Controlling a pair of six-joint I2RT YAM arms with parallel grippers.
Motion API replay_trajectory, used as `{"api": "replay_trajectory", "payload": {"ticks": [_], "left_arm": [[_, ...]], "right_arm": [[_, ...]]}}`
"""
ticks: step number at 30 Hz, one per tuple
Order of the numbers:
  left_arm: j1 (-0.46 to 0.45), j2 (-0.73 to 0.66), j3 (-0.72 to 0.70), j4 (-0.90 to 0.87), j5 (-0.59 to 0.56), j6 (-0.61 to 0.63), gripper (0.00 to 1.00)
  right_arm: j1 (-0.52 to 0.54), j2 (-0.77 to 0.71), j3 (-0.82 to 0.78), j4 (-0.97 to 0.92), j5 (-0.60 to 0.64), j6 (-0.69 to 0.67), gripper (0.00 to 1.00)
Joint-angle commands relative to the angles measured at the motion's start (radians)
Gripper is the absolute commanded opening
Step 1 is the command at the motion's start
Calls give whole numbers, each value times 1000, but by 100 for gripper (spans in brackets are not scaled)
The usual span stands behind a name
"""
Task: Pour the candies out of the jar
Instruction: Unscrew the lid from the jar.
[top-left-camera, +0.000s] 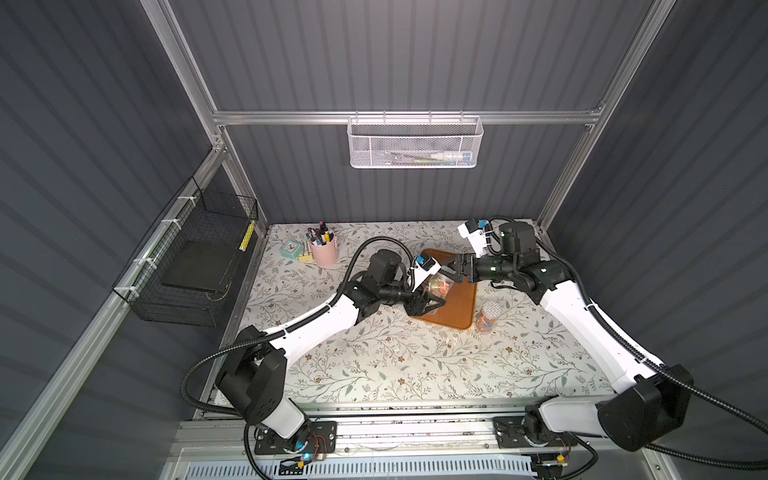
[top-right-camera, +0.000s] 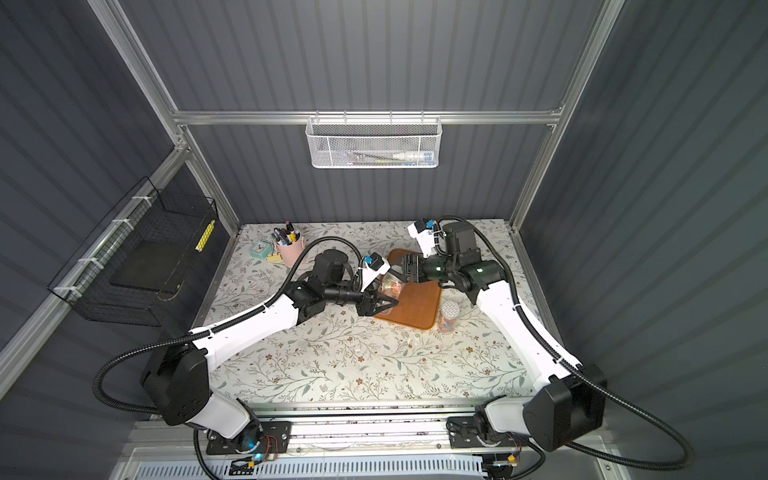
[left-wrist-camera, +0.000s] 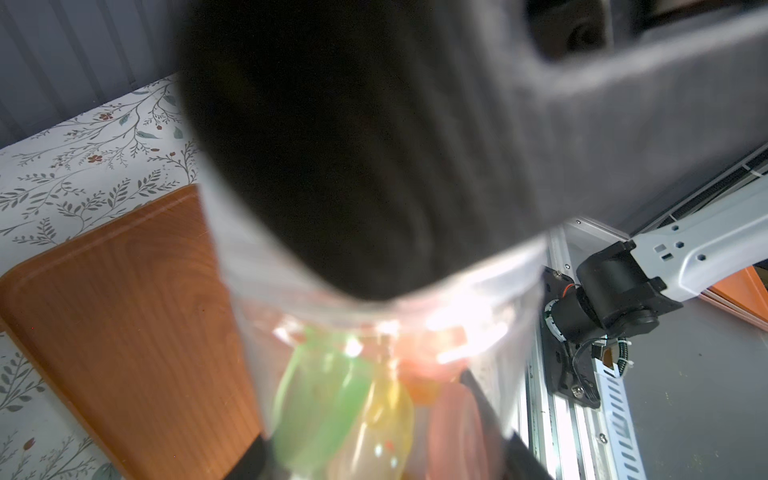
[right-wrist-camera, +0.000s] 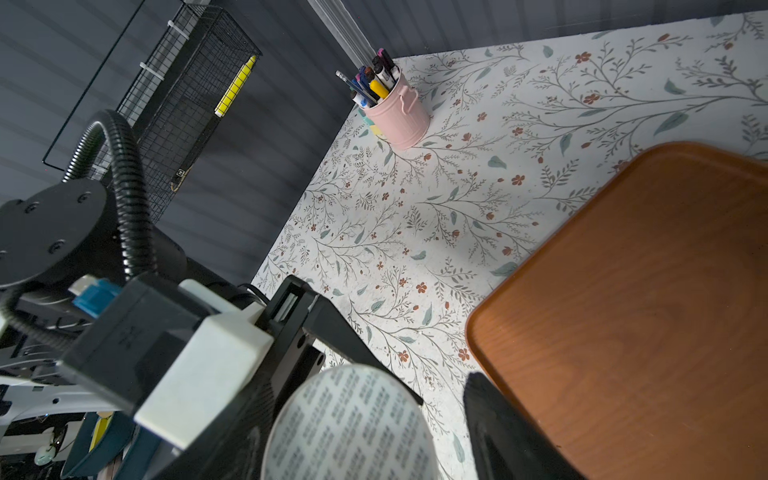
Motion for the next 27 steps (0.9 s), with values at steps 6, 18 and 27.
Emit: {"api": "replay_trajectory", "payload": {"ticks": [6,18,27], "left_arm": [[-7,-8,42,-2,-28,5,0],[-7,-15,27,25,-54,-18,0],[0,-30,-3,82,6,-36,0]], "right_arm": [[33,-9,44,-45,72,-27,72],[51,13,59,-58,111,-23,73],[47,17,56,-29,48,-34,52]]}}
